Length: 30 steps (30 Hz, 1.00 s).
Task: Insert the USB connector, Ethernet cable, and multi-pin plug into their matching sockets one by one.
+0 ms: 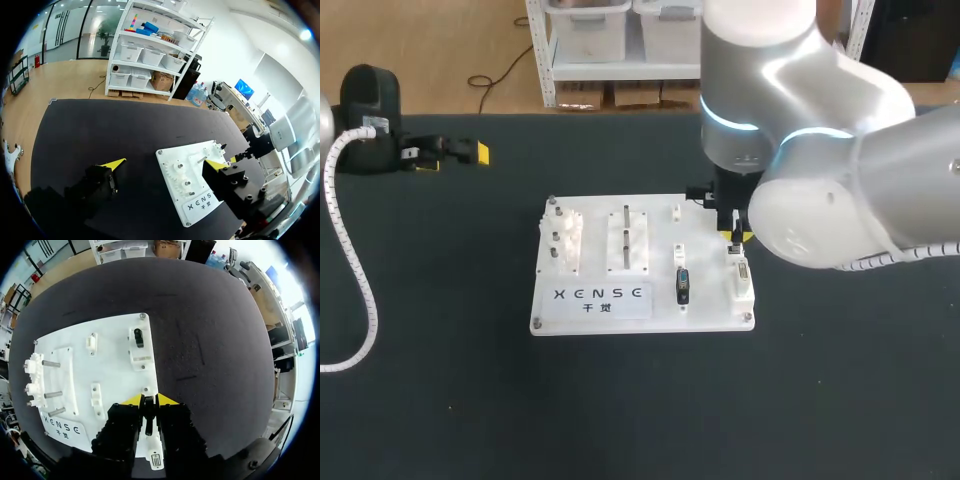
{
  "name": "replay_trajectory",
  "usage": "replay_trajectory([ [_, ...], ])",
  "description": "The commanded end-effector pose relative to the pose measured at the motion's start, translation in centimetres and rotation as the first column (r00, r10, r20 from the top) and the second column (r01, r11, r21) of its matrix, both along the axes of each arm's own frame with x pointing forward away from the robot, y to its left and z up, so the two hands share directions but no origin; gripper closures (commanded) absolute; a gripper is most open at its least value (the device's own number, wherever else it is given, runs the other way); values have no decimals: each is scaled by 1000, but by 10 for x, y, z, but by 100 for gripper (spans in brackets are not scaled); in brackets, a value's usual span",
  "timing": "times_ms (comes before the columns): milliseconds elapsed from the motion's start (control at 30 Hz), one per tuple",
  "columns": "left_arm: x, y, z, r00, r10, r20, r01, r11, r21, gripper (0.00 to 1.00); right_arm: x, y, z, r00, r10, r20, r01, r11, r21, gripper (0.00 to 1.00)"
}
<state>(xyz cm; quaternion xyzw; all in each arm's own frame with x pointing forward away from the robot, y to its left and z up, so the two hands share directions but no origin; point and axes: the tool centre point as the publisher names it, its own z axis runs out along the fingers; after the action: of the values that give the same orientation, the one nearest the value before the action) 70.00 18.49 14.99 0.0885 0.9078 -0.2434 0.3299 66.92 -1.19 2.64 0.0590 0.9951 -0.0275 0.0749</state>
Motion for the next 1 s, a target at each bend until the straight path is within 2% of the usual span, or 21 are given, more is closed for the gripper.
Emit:
replay_trajectory([
  [33, 0, 0, 0, 1000, 0, 0, 0, 1000, 0, 0, 2, 1, -3, 1000, 0, -5, 0, 1000, -5, 100],
  [667, 0, 0, 0, 1000, 0, 0, 0, 1000, 0, 0, 2, 2, -7, 1000, 9, 0, -9, 1000, -15, 100],
  [1000, 0, 0, 0, 1000, 0, 0, 0, 1000, 0, 0, 1, -2, -19, 1000, -7, -18, 7, 999, -38, 100],
])
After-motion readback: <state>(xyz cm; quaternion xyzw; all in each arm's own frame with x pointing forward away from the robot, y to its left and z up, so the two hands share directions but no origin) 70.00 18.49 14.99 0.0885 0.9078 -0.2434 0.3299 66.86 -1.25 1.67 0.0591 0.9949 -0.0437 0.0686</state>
